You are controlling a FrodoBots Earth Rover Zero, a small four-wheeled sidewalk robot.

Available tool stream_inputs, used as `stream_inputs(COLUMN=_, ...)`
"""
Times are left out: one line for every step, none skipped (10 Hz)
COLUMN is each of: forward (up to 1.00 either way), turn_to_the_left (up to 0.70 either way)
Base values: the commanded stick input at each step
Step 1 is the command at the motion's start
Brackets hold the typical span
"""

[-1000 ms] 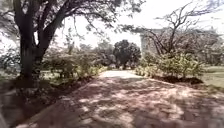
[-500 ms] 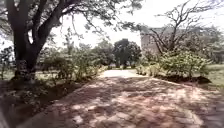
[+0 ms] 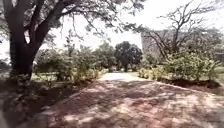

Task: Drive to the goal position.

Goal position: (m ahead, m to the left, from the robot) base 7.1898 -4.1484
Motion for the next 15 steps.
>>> stream_inputs(forward=0.70, turn_to_the_left=0.00)
stream_inputs(forward=0.70, turn_to_the_left=0.00)
stream_inputs(forward=0.70, turn_to_the_left=0.00)
stream_inputs(forward=0.70, turn_to_the_left=0.00)
stream_inputs(forward=0.70, turn_to_the_left=0.00)
stream_inputs(forward=0.70, turn_to_the_left=0.00)
stream_inputs(forward=0.70, turn_to_the_left=0.00)
stream_inputs(forward=0.70, turn_to_the_left=-0.26)
stream_inputs(forward=0.70, turn_to_the_left=-0.35)
stream_inputs(forward=0.70, turn_to_the_left=-0.35)
stream_inputs(forward=0.70, turn_to_the_left=-0.10)
stream_inputs(forward=0.70, turn_to_the_left=0.00)
stream_inputs(forward=0.70, turn_to_the_left=0.00)
stream_inputs(forward=0.70, turn_to_the_left=0.00)
stream_inputs(forward=0.70, turn_to_the_left=0.00)
